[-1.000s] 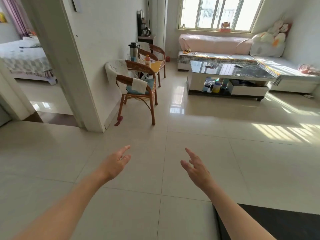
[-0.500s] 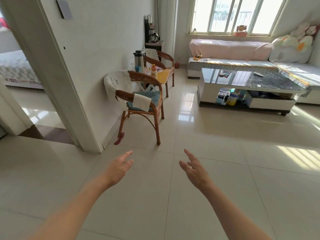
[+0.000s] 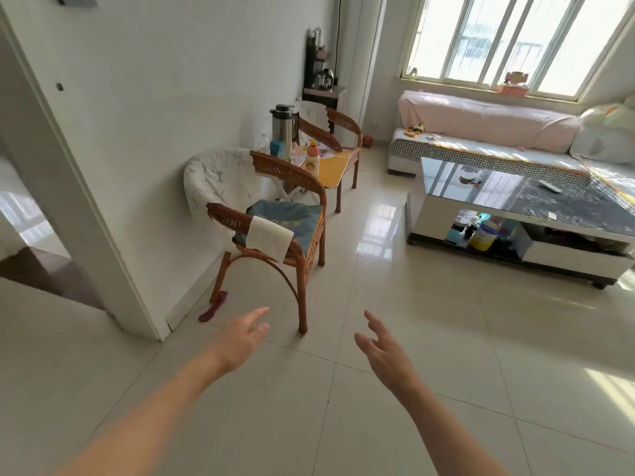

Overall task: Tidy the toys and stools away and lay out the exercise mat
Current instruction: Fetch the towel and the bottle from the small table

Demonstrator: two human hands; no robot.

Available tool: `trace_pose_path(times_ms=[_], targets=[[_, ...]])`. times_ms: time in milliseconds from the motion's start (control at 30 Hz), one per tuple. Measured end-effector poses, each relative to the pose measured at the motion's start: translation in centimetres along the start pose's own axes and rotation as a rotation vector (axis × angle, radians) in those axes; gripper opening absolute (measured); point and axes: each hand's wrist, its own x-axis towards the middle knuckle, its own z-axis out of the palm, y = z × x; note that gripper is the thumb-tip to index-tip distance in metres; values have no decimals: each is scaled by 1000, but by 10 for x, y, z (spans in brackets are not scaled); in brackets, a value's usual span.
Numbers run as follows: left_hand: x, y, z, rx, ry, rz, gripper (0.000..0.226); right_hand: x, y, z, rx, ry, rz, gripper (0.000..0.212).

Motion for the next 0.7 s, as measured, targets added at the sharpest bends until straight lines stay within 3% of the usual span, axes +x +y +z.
trace_pose_path(times_ms=[333, 700], targets=[[190, 77, -21, -4, 1, -10, 47, 184, -28, -64, 103, -33, 24, 46], [356, 99, -26, -49, 207, -257, 49, 413, -28, -106, 71, -330, 35, 36]])
